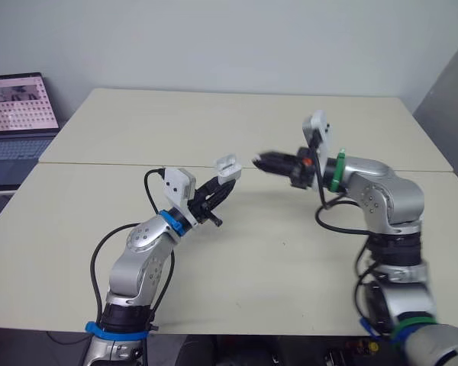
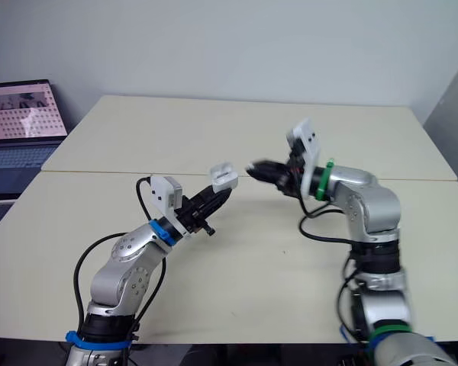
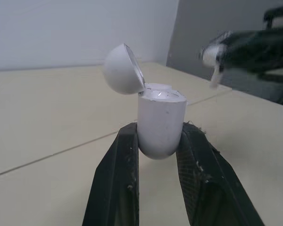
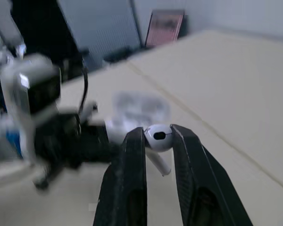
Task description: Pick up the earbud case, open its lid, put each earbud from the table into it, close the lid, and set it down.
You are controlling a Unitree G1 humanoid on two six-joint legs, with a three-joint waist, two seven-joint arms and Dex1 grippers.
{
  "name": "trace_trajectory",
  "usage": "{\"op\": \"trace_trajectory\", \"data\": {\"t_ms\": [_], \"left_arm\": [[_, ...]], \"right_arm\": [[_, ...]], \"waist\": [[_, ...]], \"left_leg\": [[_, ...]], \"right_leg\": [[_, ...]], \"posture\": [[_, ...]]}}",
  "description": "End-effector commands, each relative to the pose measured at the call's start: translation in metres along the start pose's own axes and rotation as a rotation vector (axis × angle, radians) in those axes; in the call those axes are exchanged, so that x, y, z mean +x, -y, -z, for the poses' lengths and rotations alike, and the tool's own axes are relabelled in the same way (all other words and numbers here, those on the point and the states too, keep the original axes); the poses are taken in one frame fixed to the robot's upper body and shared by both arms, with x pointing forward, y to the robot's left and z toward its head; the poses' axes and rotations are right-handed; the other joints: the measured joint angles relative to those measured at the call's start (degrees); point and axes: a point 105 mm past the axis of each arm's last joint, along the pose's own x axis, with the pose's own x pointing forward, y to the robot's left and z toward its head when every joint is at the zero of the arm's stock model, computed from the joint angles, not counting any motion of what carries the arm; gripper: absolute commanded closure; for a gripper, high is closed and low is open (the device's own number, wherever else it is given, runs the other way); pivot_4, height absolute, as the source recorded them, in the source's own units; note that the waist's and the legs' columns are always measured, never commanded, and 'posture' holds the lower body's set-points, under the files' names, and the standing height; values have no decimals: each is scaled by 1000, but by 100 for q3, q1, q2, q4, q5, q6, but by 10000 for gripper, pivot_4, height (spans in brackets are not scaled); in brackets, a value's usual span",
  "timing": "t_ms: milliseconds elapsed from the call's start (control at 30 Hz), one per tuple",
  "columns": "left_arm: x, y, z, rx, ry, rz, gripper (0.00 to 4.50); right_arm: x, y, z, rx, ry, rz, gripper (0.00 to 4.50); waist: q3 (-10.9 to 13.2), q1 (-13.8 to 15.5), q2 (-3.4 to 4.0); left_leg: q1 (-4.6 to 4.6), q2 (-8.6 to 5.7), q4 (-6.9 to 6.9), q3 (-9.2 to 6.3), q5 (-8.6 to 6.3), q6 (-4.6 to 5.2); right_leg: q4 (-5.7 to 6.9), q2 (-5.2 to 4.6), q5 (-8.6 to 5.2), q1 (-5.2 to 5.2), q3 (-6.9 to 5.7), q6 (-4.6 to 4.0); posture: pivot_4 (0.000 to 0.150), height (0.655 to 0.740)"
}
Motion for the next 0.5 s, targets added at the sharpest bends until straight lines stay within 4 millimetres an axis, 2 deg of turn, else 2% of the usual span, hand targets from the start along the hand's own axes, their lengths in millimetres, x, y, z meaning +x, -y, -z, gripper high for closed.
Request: {"op": "trace_trajectory", "data": {"t_ms": [33,200,500], "left_arm": [[10,0,-16,28,69,-5,37761],[18,0,-22,31,85,9,37761],[20,4,-25,35,89,28,37761]], "right_arm": [[2,-2,-21,87,152,116,41019],[13,-11,-12,199,187,135,41019],[26,-23,0,222,170,107,41019]], "waist": [[-1,39,-1],[-1,42,-1],[-1,-26,-1]], "left_leg": [[-6,-2,0,3,0,0],[-34,-7,14,20,0,0],[-32,3,12,16,1,1]], "right_leg": [[0,-2,0,-7,1,0],[-12,-10,5,-25,11,7],[-5,2,3,-30,10,6]], "posture": [[1500,7400],[1500,7400],[1500,7400]]}}
